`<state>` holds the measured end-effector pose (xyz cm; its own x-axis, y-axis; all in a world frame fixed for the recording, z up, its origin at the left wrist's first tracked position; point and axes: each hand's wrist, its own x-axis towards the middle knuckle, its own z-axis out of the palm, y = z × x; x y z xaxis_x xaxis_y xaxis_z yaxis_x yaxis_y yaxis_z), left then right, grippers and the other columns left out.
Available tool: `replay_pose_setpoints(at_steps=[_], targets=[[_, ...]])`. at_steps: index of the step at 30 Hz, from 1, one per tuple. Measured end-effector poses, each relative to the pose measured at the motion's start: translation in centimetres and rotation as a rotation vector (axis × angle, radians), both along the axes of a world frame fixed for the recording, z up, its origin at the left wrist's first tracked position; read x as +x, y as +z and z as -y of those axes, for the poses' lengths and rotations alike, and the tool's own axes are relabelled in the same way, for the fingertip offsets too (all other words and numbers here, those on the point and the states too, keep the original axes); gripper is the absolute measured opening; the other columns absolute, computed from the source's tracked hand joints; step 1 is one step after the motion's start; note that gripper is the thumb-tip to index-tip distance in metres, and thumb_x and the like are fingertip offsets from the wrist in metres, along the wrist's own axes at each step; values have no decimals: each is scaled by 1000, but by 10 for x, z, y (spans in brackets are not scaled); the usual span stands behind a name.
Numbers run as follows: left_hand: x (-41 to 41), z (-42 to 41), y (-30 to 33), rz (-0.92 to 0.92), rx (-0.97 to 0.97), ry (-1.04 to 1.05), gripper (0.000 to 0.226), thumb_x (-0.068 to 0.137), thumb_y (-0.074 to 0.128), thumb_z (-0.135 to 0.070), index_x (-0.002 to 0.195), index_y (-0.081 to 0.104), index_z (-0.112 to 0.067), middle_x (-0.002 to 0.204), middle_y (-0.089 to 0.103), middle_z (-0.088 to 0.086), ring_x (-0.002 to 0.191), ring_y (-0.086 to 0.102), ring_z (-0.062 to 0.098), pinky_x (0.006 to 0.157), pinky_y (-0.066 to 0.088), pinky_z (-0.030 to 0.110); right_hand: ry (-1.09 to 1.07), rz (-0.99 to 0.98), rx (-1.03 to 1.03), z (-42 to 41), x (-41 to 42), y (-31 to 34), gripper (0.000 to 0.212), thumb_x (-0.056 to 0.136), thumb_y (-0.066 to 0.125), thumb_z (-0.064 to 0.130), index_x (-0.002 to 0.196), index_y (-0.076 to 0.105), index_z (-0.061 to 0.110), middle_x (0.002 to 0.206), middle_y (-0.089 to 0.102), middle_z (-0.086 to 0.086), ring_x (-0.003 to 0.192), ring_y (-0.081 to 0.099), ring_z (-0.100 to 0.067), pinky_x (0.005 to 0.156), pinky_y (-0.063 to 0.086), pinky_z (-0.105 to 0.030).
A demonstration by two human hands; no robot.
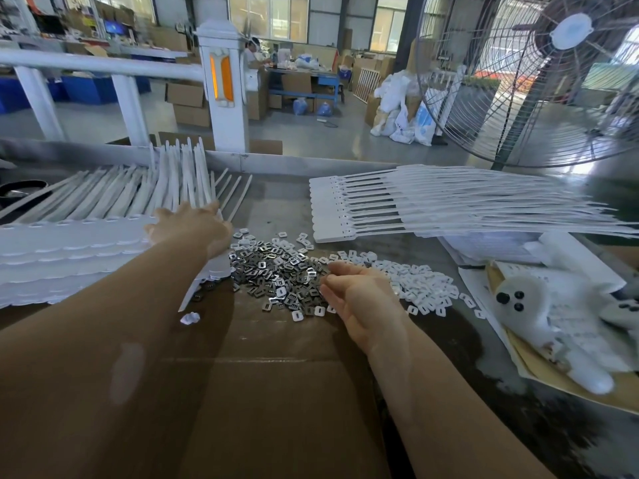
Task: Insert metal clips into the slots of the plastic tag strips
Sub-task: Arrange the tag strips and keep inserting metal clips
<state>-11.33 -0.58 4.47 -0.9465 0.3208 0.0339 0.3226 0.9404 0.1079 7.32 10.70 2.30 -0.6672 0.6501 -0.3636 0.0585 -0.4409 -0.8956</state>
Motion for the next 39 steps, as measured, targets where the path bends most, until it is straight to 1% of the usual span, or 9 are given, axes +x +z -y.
replay_pose_setpoints(at_steps=[10, 13, 16, 21, 24, 26, 31, 35, 39], targets=[[-23, 7, 0, 53, 105, -60, 63, 89, 38, -62, 141, 37, -27, 144, 39, 12, 125, 43, 38, 104, 36, 49, 34, 23, 42, -1, 0, -3, 23, 88, 51, -10, 99, 61, 6, 97, 60, -10, 97, 59, -18, 87, 50, -28], [-15, 9, 4, -53, -9, -171, 45, 97, 34, -42, 135, 44, -20, 126, 53, 14, 110, 52, 34, 93, 44, 43, 37, 10, 38, -1, 1, -3, 23, 88, 50, -10, 102, 61, 4, 98, 60, -10, 98, 60, -18, 85, 50, -27], [-11, 7, 11, -217, -118, -218, 47, 95, 33, -11, 139, 37, -25, 91, 51, 9, 79, 52, 25, 62, 45, 31, 34, -3, 26, -1, 2, -1, 22, 87, 51, -11, 94, 61, 7, 97, 60, -11, 99, 60, -20, 82, 51, -26], [-11, 7, 24, -441, -89, -174, 63, 90, 36, 9, 142, 38, -28, 109, 62, 16, 82, 59, 31, 59, 43, 32, 24, -59, -22, -2, 7, 1, 22, 89, 46, -13, 88, 60, 5, 93, 60, -13, 92, 62, -19, 78, 54, -26], [4, 10, 29, -563, -94, -184, 50, 95, 34, 3, 135, 48, -23, 80, 60, 11, 65, 52, 26, 52, 40, 29, 41, -83, -44, 1, 7, 3, 22, 90, 45, -12, 93, 61, 3, 99, 60, -16, 96, 62, -22, 76, 55, -24], [17, 9, 29, -566, -108, -199, 40, 98, 27, -9, 127, 55, -16, 59, 36, 4, 55, 40, 21, 46, 36, 25, 62, -89, -40, 5, 5, 4, 22, 91, 45, -11, 94, 62, 3, 97, 61, -16, 95, 63, -22, 75, 55, -24], [36, 10, 16, -621, 51, -301, 19, 97, 50, -18, 92, 62, -4, 68, 52, 7, 62, 43, 23, 48, 35, 28, 94, -95, -53, 11, 3, 4, 22, 92, 45, -8, 107, 59, 0, 99, 64, -17, 94, 65, -25, 80, 55, -26], [44, 16, 6, -794, 224, -505, 32, 87, 66, -13, 62, 58, 5, 53, 56, 18, 55, 56, 31, 43, 35, 28, 101, -102, -72, 9, 6, 4, 22, 92, 45, -7, 108, 59, 0, 104, 64, -20, 92, 66, -24, 79, 55, -26], [47, 12, 3, -627, 189, -471, 40, 94, 49, -36, 88, 62, 2, 80, 63, 17, 78, 59, 34, 53, 41, 36, 98, -118, -78, 5, 13, 3, 21, 93, 45, -7, 106, 60, 0, 100, 66, -18, 88, 67, -22, 77, 56, -26]])
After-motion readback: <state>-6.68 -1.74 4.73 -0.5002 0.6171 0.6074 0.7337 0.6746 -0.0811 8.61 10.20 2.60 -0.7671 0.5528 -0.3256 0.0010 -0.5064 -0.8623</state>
